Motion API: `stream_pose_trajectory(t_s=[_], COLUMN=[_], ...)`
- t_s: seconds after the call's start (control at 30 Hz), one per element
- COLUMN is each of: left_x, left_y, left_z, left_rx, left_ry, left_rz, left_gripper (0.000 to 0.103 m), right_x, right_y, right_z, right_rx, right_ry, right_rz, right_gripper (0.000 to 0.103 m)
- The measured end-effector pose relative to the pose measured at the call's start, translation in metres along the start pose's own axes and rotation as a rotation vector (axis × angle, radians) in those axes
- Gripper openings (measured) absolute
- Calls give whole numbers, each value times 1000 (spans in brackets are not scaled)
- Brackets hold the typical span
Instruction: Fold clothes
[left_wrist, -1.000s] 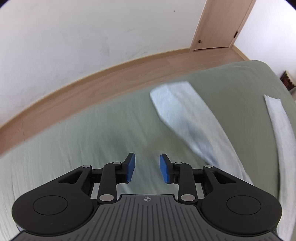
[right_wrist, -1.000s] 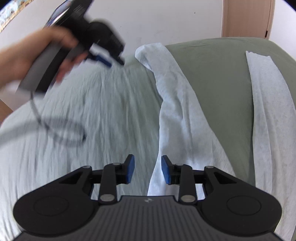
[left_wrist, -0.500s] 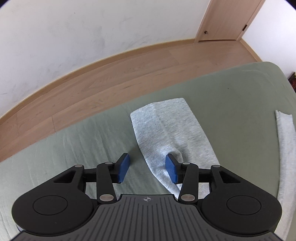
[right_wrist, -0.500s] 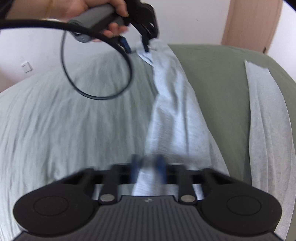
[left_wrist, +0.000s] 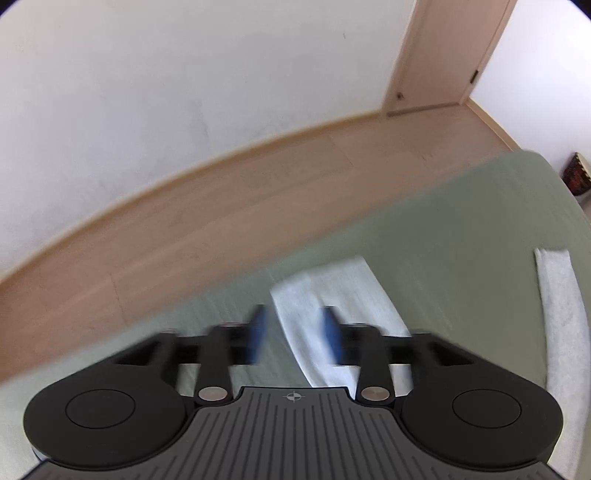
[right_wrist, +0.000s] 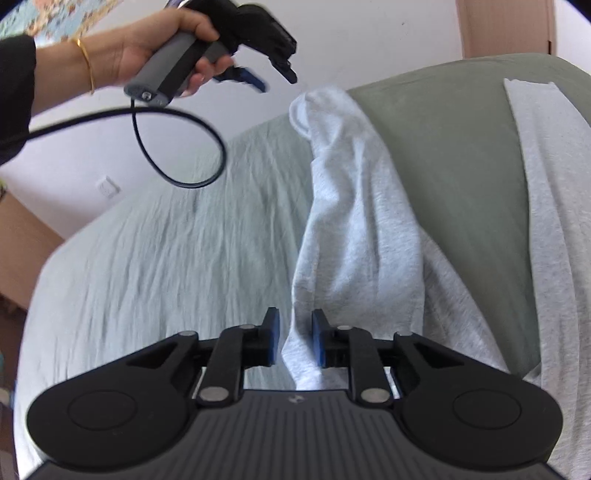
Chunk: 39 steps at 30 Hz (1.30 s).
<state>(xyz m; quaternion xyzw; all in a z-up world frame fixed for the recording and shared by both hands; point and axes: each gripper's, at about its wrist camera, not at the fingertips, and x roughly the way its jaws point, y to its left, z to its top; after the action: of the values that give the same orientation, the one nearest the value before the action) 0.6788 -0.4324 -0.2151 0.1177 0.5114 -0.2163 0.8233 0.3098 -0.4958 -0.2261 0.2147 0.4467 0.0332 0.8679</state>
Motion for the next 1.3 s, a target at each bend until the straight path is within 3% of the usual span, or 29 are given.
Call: stream_pose_trajectory(t_s=[0.13,0.3,0.37,0.57,0.8,1.0,1.07,1.17,1.3], left_x=[14,32,43,41,10,-6,2,18,19], left_y=[-21,-55,-62,-59,-34,15,33,39,41], left_z=[9,-4,-11,-14,-4,-8,-15,-26,-43], left_rx=[22,75,75,46,49,42,17,22,-13], left_ry=[54,98,137,143,101,63,75,124,142], left_rz=[-19,-31,-6,-20,-124,-175,-154,-64,-101], left_gripper=[50,46,28,6,6,6,7,7,13], right_x=[-4,-6,-8,-11,-9,0,1,-8,-29], right_y=[-12,-19,-20,-22,-24,-18,-16,-17,-38], right_z=[-2,-6,-7,-5,-4,-12,-14,-11,-4], right_rx=[24,41,42,56,77,84,88,92,152], right_ry=[8,10,11,1,-1,34,44,20,-63], right_rz=[6,11,14,20,32,56,71,78,75], right_gripper=[21,21,21,21,21,14,14,14,25])
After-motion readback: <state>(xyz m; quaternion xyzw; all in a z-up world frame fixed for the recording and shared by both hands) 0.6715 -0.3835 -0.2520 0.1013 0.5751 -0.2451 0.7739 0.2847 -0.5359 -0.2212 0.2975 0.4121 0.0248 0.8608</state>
